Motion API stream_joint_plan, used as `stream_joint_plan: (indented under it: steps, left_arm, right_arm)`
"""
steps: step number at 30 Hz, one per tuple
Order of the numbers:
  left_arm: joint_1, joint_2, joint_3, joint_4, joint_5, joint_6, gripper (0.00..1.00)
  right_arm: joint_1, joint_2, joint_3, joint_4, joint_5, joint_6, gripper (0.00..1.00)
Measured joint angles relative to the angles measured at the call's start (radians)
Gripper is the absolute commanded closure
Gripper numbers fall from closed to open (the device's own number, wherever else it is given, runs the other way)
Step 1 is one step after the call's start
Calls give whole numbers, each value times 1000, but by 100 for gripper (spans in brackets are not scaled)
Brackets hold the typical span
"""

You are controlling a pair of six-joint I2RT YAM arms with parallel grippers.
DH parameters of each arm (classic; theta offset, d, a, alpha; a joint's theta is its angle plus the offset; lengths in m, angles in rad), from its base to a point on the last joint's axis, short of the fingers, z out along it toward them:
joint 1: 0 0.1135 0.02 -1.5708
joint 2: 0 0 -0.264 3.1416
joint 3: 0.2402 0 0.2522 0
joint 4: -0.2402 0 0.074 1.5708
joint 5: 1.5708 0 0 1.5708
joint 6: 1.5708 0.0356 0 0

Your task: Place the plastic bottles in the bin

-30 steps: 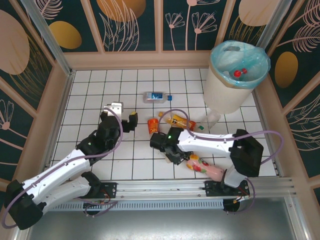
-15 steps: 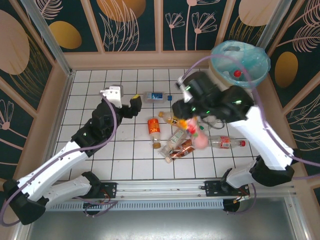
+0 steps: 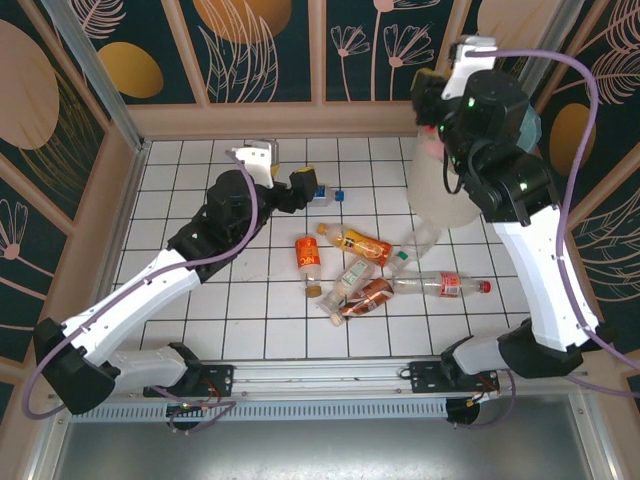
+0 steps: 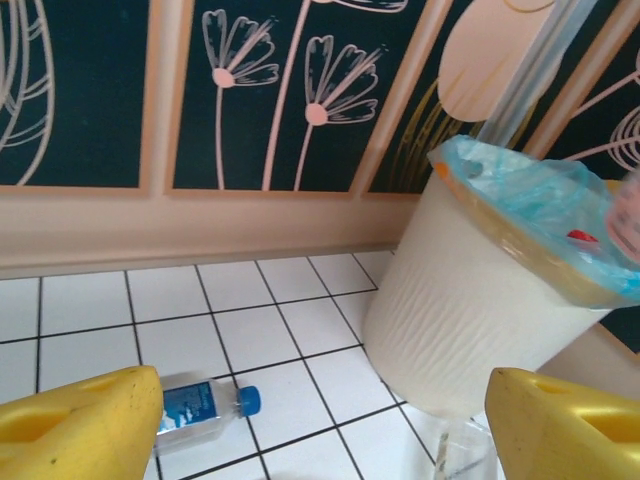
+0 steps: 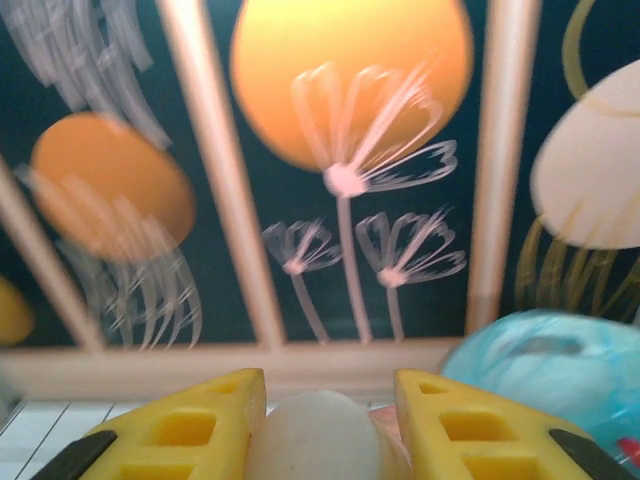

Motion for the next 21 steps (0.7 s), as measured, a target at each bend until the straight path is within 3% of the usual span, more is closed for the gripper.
stream_joint_plan:
  steps: [6,12,16,21]
  left_arm:
    - [0,65,41,31,62,1,16]
    - [0,130,53,51,88,12,14]
    - [0,161,53,53,100,19,14]
    - [0,189,53,59,102,20,13]
  right_arm:
    - [-289,0,-39,190,-43,33,100]
    - [-509,29,-23,226,-96,85,100]
    - [-595,46,-63,225,-118,103,100]
    - [-605,48,-151,221,-146,118,100]
